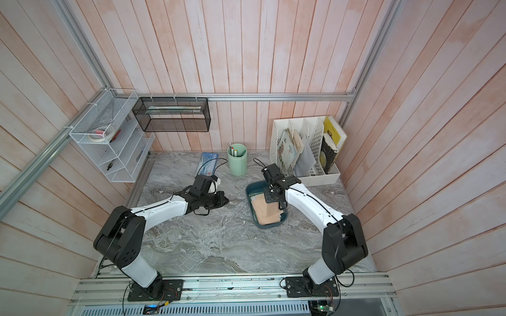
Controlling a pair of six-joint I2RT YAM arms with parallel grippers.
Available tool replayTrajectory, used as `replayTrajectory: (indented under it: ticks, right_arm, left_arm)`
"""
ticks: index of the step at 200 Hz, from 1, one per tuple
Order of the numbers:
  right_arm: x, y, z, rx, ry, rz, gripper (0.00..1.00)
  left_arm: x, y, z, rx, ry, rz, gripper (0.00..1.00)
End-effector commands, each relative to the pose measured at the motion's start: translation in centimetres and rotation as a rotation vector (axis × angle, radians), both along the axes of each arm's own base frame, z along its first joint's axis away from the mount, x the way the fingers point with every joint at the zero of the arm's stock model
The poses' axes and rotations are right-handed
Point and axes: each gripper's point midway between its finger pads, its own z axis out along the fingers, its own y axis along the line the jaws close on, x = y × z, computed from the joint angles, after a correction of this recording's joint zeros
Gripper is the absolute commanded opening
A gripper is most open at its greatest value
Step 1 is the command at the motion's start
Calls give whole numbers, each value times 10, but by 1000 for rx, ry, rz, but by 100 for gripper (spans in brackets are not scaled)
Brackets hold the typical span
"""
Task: Take out the stationery paper from the storage box
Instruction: Pick up the stationery paper from the storage box, then place the stationery paper at the center of the board.
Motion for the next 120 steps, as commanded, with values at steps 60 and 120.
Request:
replayTrajectory:
  ticks: [60,120]
  right_arm:
    - [-30,67,151,521,-286,299,0]
    - [-61,101,200,760,-334,516,0]
  left_arm:
    - [-46,-16,128,-532,-448,-288,46]
    - [-94,-19,178,-890,-551,-548,57]
